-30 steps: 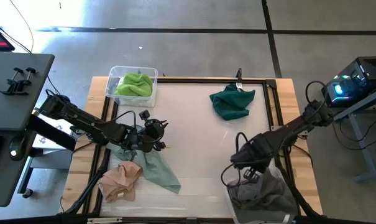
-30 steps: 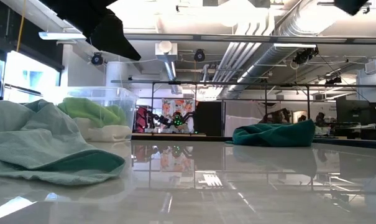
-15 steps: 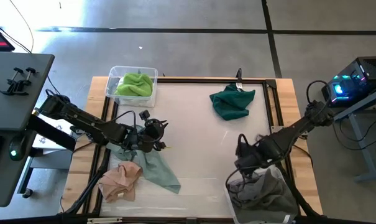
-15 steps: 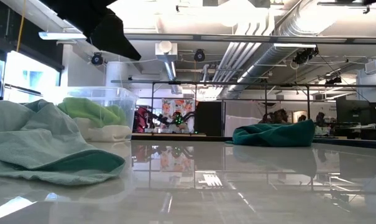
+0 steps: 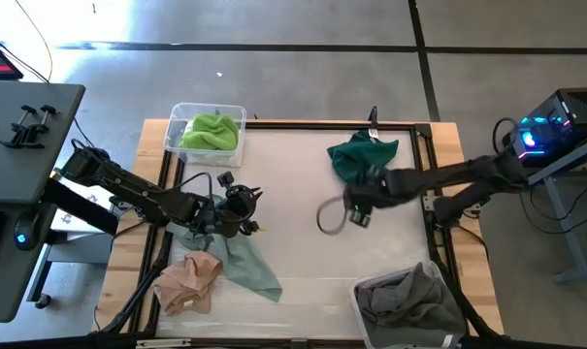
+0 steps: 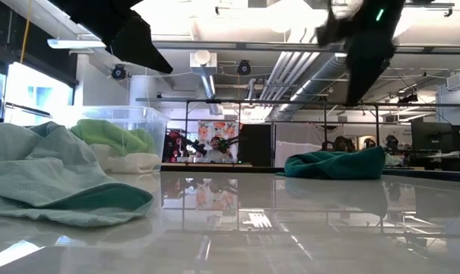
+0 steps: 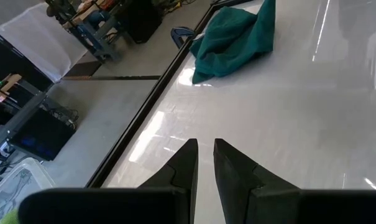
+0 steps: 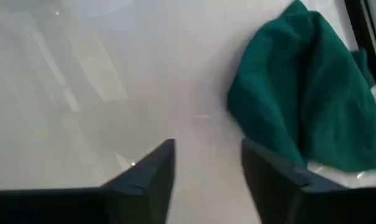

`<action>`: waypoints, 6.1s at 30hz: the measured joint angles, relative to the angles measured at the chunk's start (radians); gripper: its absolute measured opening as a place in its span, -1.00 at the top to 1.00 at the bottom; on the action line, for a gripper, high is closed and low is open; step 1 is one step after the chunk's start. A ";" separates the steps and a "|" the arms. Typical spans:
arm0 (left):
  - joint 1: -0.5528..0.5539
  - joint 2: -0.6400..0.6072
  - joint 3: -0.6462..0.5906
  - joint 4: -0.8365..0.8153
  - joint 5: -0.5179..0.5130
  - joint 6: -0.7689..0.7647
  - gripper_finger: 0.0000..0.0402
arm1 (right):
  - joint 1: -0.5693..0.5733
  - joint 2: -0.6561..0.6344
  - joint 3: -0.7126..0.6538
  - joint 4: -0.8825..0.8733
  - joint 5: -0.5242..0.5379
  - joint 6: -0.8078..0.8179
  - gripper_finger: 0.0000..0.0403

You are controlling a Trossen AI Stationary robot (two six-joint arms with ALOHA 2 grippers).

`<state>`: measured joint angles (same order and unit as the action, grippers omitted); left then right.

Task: Sort towels by color in basket
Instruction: Put the dark green towel into the bottom transparent bin

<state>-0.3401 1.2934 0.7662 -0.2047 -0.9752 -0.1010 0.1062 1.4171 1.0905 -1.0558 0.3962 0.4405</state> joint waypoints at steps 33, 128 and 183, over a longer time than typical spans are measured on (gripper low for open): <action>0.007 0.013 0.000 0.030 0.054 -0.054 0.81 | -0.318 0.088 -0.431 0.793 -0.214 -0.257 0.93; 0.050 0.278 0.000 0.492 0.153 0.390 0.75 | 0.277 0.253 -0.222 0.938 0.076 -0.236 0.53; 0.052 0.278 0.000 0.465 0.161 0.364 0.75 | 0.503 -0.026 0.055 0.052 0.300 0.256 0.96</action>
<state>-0.2882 1.5715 0.7666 0.2607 -0.8139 0.2630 0.6096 1.3914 1.1457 -1.0042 0.6957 0.6961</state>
